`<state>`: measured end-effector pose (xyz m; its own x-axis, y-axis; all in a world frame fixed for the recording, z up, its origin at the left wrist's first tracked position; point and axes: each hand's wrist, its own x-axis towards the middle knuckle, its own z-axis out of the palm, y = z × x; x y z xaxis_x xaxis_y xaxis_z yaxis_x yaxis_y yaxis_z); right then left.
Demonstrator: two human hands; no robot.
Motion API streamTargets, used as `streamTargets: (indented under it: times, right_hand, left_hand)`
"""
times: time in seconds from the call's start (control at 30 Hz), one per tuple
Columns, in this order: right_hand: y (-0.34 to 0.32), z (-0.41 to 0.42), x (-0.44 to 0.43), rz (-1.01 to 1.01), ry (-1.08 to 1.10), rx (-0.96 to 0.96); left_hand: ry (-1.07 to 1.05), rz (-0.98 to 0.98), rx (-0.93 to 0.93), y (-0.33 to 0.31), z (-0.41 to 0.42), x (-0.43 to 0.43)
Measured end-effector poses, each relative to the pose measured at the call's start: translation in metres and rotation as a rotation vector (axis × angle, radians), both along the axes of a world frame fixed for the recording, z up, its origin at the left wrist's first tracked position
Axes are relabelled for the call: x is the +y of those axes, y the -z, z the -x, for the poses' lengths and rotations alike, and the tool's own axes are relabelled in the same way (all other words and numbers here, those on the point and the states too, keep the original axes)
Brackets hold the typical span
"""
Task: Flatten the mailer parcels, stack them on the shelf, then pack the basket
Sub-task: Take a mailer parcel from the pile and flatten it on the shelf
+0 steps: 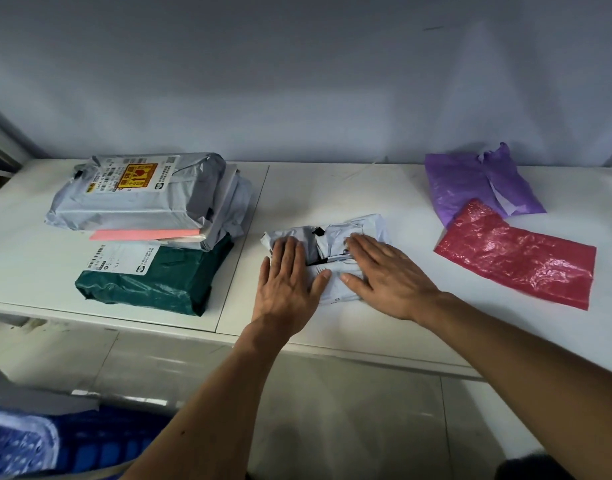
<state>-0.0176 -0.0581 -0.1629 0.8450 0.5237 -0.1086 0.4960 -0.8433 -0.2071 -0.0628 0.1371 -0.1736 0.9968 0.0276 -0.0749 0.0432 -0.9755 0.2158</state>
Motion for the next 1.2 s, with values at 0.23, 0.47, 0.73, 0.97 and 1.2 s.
streamTargets:
  times: [0.23,0.47,0.73,0.97,1.2]
  right_hand:
    - [-0.002,-0.002,-0.008,0.018,-0.009,0.032]
    - [0.0,0.016,-0.005,0.037,-0.115,-0.191]
    - [-0.007,0.024,-0.025,-0.018,-0.238,-0.129]
    - [-0.022,0.018,-0.028,-0.036,-0.17,0.067]
    - [-0.03,0.022,-0.033,-0.098,-0.027,0.193]
  left_hand:
    - [0.116,0.054,0.073,0.0,-0.004,0.012]
    - [0.297,-0.026,-0.136,0.007,0.018,0.018]
    - [0.314,0.125,-0.081,-0.006,0.023,0.021]
    - [0.14,0.28,-0.029,-0.028,0.027,0.019]
    - [-0.021,0.471,0.167,-0.035,0.028,0.021]
